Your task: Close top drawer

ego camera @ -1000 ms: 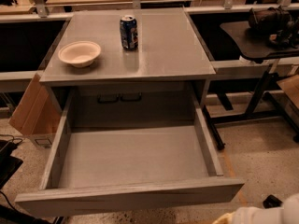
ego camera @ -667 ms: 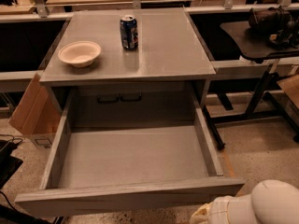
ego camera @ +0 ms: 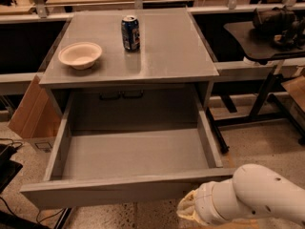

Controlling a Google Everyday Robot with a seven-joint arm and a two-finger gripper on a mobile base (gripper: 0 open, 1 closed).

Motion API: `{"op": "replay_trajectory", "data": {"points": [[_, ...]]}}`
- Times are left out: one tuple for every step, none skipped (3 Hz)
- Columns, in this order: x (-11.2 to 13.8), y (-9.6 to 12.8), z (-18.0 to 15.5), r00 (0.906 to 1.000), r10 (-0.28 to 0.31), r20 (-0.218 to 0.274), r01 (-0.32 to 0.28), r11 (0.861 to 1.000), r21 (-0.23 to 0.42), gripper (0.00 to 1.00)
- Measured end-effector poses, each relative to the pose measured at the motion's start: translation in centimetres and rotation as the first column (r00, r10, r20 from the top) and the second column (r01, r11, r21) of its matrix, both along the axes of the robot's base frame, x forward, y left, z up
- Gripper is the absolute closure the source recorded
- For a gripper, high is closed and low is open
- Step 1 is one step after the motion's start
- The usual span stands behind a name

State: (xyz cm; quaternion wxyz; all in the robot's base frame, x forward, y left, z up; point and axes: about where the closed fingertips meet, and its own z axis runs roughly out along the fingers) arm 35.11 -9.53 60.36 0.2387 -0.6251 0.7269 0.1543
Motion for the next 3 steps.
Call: {"op": "replay_trajectory", "data": {"points": [[3.4, 0.1, -0.3, 0.9999, -0.005, 0.011, 0.005, 1.0, -0.002, 1.0], [4.5, 0.2, -0.4, 0.9999, -0.008, 0.012, 0.008, 1.0, -0.001, 1.0], [8.3, 0.5, -0.3, 0.9995, -0.028, 0.012, 0.028, 1.0, 0.01, 1.0]]}}
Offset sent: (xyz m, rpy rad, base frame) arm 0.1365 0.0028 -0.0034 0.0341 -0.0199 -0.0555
